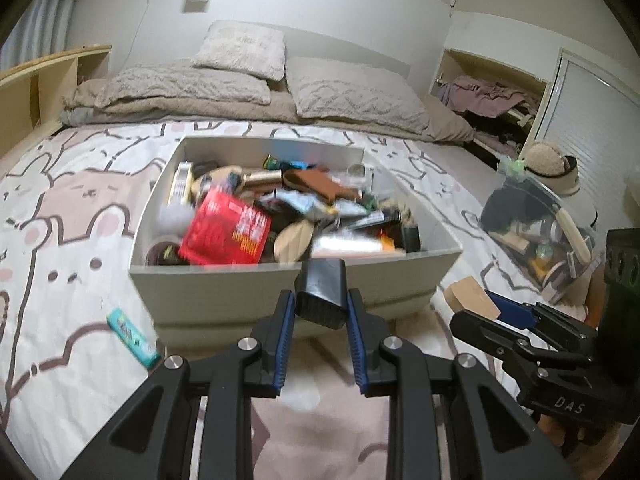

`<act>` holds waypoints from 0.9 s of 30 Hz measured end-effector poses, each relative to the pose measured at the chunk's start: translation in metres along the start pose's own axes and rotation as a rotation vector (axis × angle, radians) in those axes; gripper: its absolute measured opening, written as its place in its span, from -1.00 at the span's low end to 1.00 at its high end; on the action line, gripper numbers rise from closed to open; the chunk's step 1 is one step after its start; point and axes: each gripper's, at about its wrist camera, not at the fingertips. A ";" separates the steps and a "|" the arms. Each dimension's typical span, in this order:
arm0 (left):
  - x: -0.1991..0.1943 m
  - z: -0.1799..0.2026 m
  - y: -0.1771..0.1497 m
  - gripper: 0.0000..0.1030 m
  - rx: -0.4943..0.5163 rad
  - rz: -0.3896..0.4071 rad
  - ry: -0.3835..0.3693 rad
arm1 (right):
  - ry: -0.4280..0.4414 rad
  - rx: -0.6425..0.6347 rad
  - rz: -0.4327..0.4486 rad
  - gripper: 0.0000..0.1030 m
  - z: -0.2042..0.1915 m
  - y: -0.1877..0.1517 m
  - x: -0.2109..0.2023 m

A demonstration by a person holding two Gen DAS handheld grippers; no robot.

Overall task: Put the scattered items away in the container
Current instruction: 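Lift the black cube and wooden coaster with both tools over the white box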

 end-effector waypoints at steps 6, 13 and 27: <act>0.008 -0.005 0.020 -0.50 -0.001 0.036 -0.006 | 0.004 0.002 0.013 0.10 0.003 0.020 0.004; 0.017 -0.013 0.033 -0.50 -0.004 0.051 -0.001 | 0.019 0.025 0.015 0.10 0.010 0.040 0.010; 0.025 -0.033 0.059 -0.50 0.003 0.106 0.024 | 0.043 0.041 0.026 0.10 0.004 0.087 0.025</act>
Point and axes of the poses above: each gripper's, at about its wrist camera, not at the fingertips, and x roughly the way its jaws point, z to its right, y to its top, and after that the axes turned 13 degrees about x, right-handed
